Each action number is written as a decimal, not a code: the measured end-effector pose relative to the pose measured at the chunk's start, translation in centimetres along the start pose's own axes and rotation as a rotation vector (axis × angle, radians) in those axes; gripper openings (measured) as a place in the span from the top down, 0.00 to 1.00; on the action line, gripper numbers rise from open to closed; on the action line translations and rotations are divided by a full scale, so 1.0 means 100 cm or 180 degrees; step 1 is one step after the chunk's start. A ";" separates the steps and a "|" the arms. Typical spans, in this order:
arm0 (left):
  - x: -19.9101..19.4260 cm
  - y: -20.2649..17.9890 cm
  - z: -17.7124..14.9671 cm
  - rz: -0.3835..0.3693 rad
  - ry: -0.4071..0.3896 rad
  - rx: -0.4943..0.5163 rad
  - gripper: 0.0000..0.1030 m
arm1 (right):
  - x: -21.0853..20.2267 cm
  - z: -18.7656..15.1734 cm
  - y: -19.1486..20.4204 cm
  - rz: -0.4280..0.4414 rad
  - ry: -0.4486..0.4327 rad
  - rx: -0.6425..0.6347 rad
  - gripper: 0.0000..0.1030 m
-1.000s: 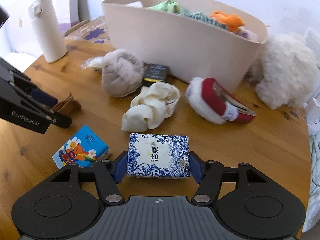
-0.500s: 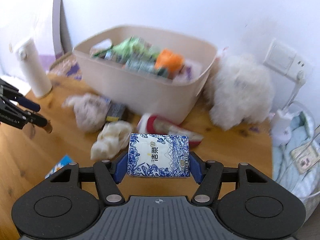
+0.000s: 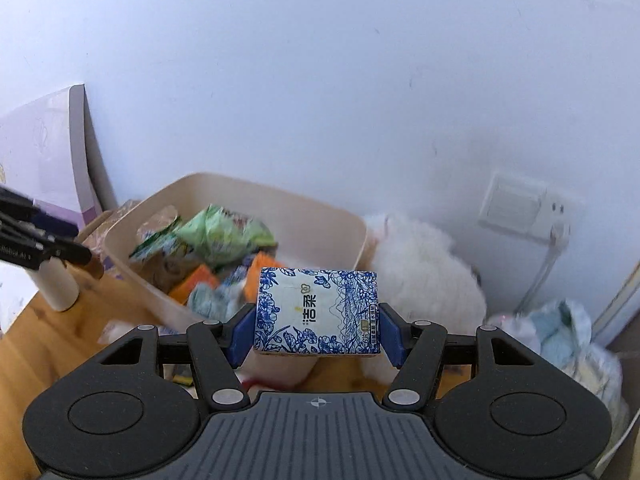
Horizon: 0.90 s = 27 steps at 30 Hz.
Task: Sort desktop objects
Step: 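Grasp the blue-and-white tissue pack with right tool while left tool grasps brown claw clip, then carry both items over the beige basket and open both tools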
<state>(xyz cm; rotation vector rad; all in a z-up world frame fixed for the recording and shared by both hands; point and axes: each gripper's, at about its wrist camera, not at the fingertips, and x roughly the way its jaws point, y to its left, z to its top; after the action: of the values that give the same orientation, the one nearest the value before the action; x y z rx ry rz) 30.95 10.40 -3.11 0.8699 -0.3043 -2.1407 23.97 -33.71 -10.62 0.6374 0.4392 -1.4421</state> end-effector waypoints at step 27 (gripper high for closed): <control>0.108 -0.018 0.051 0.0488 0.0279 0.0005 0.53 | 0.111 0.050 0.017 -0.0130 0.0199 0.0295 0.41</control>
<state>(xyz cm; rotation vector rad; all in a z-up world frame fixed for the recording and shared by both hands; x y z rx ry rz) 21.60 3.12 -5.46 0.9090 -0.3178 -1.9557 26.24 -45.43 -13.57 0.7533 0.4383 -1.4908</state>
